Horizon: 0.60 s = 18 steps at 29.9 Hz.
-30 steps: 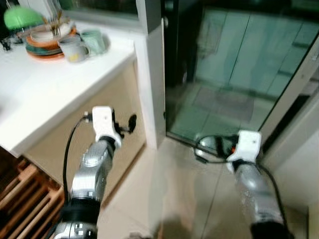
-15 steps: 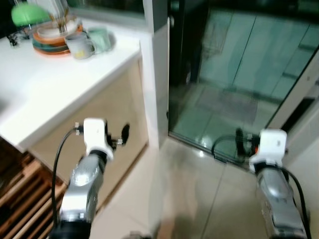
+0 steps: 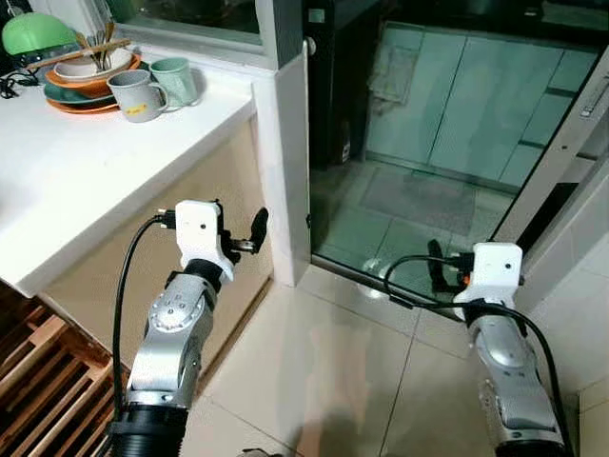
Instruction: Restocking fridge
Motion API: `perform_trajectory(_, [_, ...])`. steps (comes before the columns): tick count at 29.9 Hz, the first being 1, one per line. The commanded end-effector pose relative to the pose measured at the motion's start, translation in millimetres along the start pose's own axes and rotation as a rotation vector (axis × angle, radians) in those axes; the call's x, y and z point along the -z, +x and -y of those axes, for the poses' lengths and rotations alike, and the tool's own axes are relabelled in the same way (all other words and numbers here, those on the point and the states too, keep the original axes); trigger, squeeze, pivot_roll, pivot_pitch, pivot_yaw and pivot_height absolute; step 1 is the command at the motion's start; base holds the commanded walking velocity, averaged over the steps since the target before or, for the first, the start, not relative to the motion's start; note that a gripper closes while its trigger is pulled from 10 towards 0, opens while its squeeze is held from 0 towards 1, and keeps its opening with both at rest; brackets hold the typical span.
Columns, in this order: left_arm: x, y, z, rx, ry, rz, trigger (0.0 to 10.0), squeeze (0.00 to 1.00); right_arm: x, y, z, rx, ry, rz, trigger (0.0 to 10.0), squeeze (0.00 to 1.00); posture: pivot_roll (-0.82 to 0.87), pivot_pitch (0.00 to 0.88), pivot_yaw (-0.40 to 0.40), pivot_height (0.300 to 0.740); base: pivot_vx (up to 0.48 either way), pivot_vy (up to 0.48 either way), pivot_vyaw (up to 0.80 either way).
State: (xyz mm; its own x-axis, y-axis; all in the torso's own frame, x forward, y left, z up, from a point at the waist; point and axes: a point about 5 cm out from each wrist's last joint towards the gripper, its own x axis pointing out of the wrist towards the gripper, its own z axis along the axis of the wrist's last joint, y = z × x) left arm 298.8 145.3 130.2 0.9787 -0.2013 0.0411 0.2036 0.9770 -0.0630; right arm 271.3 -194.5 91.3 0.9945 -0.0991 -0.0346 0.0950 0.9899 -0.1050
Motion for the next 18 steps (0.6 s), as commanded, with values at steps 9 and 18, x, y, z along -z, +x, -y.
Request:
perform_trajectory(9, [1.1,2.6,-4.8,0.002,-0.038,-0.028,10.0,0.0,8.6,2.6,3.4,0.012,0.022,-0.045,10.0,0.0,-0.14,0.0,0.089,0.74,0.0,0.427,0.0])
perform_trajectory(18, [4.0,4.4,-8.7,-0.05,0.043,-0.049,10.0,0.0,6.3,5.0,-4.8,-0.055,0.046,-0.044,10.0,0.0,-0.14,0.0,0.091,0.74,0.0,0.213,0.36])
